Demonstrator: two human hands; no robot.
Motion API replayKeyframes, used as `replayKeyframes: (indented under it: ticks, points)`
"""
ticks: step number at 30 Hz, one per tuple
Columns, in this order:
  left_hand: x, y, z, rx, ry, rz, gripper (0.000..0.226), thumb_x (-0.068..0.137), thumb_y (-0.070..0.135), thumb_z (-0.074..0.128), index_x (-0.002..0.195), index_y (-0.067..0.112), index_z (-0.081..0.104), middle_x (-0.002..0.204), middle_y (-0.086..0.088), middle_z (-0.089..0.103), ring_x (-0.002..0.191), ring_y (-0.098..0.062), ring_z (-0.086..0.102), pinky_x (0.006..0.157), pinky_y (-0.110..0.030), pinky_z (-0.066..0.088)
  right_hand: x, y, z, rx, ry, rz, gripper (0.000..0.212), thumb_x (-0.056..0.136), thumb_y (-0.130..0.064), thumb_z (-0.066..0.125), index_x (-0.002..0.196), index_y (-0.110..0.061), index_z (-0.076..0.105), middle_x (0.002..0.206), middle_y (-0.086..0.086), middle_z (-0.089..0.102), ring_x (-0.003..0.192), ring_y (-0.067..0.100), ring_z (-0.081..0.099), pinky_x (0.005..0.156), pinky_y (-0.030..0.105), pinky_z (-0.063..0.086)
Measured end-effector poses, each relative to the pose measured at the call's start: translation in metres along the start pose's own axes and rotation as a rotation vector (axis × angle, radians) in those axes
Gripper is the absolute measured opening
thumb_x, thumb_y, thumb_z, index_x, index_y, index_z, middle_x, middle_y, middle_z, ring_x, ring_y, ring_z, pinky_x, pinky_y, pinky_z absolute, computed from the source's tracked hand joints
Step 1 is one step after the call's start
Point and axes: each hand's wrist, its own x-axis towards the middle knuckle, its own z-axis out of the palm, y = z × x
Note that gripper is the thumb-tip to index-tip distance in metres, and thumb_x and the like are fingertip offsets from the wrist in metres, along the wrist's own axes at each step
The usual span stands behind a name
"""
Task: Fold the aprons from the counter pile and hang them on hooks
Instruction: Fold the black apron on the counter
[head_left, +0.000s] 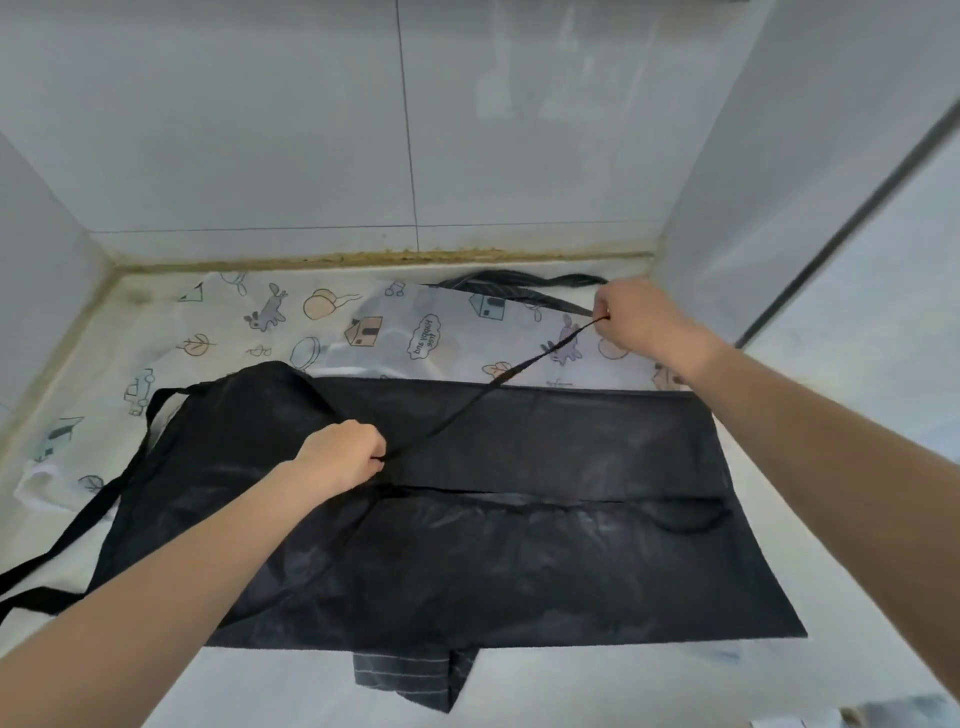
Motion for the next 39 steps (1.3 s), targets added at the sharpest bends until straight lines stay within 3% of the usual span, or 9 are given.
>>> replayKeyframes:
  ticks: [4, 9, 12, 15, 18, 23, 27, 35, 39]
  points:
    - [0.004, 0.019, -0.002, -0.133, -0.061, 0.154, 0.019, 0.093, 0.024, 0.056, 0.103, 0.016, 0.069, 0.100, 0.005, 0.054, 0.093, -0.014, 0.056, 0.083, -0.026, 0.045, -0.045, 0.025, -0.003, 0.072, -0.105, 0.056, 0.020, 0.087, -0.012, 0.060, 0.098, 0.004, 0.062, 0.077, 0.013, 0.062, 0.072, 0.028, 0.061, 0.063, 0.029, 0.045]
    - [0.011, 0.036, -0.002, -0.141, -0.336, 0.161, 0.017, 0.093, 0.023, 0.054, 0.103, 0.016, 0.066, 0.100, -0.004, 0.067, 0.077, -0.008, 0.055, 0.078, -0.021, 0.045, -0.094, 0.057, 0.036, -0.024, -0.441, 0.230, 0.025, 0.088, -0.017, 0.059, 0.069, -0.003, 0.051, 0.059, 0.007, 0.054, 0.046, 0.016, 0.048, 0.054, 0.024, 0.044]
    - [0.017, 0.036, -0.010, -0.212, -0.283, 0.178, 0.015, 0.092, 0.014, 0.051, 0.096, 0.016, 0.065, 0.091, 0.002, 0.067, 0.069, -0.004, 0.057, 0.069, -0.014, 0.045, -0.118, 0.068, 0.060, -0.154, -0.524, 0.316, 0.030, 0.087, -0.009, 0.057, 0.062, -0.007, 0.041, 0.062, 0.006, 0.047, 0.050, 0.017, 0.045, 0.064, 0.029, 0.046]
    - [0.026, 0.031, -0.018, -0.215, -0.169, 0.183, 0.016, 0.092, 0.013, 0.051, 0.098, 0.017, 0.066, 0.090, 0.005, 0.064, 0.074, -0.006, 0.057, 0.069, -0.015, 0.042, -0.119, 0.066, 0.069, -0.279, -0.591, 0.317, 0.010, 0.088, -0.012, 0.057, 0.086, -0.006, 0.049, 0.087, 0.006, 0.049, 0.072, 0.023, 0.049, 0.071, 0.032, 0.043]
    - [0.040, 0.028, -0.023, -0.153, -0.057, 0.159, 0.019, 0.093, 0.016, 0.052, 0.107, 0.019, 0.064, 0.109, 0.001, 0.062, 0.089, -0.010, 0.054, 0.084, -0.022, 0.043, -0.096, 0.056, 0.065, -0.257, -0.519, 0.229, 0.019, 0.092, -0.011, 0.049, 0.110, -0.007, 0.051, 0.094, 0.008, 0.049, 0.082, 0.025, 0.053, 0.069, 0.031, 0.045]
    - [0.065, 0.028, -0.026, -0.133, -0.060, 0.122, 0.049, 0.093, 0.017, 0.054, 0.139, 0.016, 0.038, 0.137, -0.005, 0.038, 0.107, -0.018, 0.051, 0.092, -0.028, 0.042, -0.033, 0.028, 0.080, -0.078, -0.385, -0.025, 0.041, 0.094, -0.020, 0.050, 0.133, -0.008, 0.045, 0.131, 0.014, 0.047, 0.117, 0.031, 0.047, 0.098, 0.042, 0.043]
    - [0.083, 0.021, -0.024, -0.252, 0.057, 0.066, 0.047, 0.092, 0.012, 0.054, 0.137, 0.010, 0.040, 0.137, -0.007, 0.038, 0.103, -0.023, 0.054, 0.093, -0.034, 0.045, -0.007, 0.012, 0.102, -0.169, -0.331, -0.179, 0.063, 0.090, -0.019, 0.057, 0.145, -0.012, 0.028, 0.142, 0.013, 0.034, 0.124, 0.034, 0.038, 0.100, 0.043, 0.039]
    - [0.094, -0.014, -0.018, -0.365, 0.117, -0.074, 0.012, 0.093, 0.012, 0.054, 0.102, 0.006, 0.059, 0.084, -0.008, 0.063, 0.074, -0.019, 0.060, 0.076, -0.032, 0.048, 0.028, 0.019, 0.112, -0.069, -0.195, -0.060, 0.021, 0.091, -0.010, 0.052, 0.110, -0.009, 0.061, 0.114, 0.011, 0.060, 0.110, 0.029, 0.052, 0.092, 0.037, 0.036]
    - [0.096, -0.015, -0.020, -0.431, 0.197, -0.088, 0.009, 0.093, 0.008, 0.054, 0.098, 0.003, 0.060, 0.078, -0.008, 0.062, 0.065, -0.016, 0.059, 0.076, -0.032, 0.050, 0.039, 0.028, 0.105, 0.123, -0.233, -0.030, 0.019, 0.093, -0.014, 0.052, 0.090, -0.002, 0.066, 0.091, 0.013, 0.061, 0.092, 0.031, 0.058, 0.079, 0.034, 0.044]
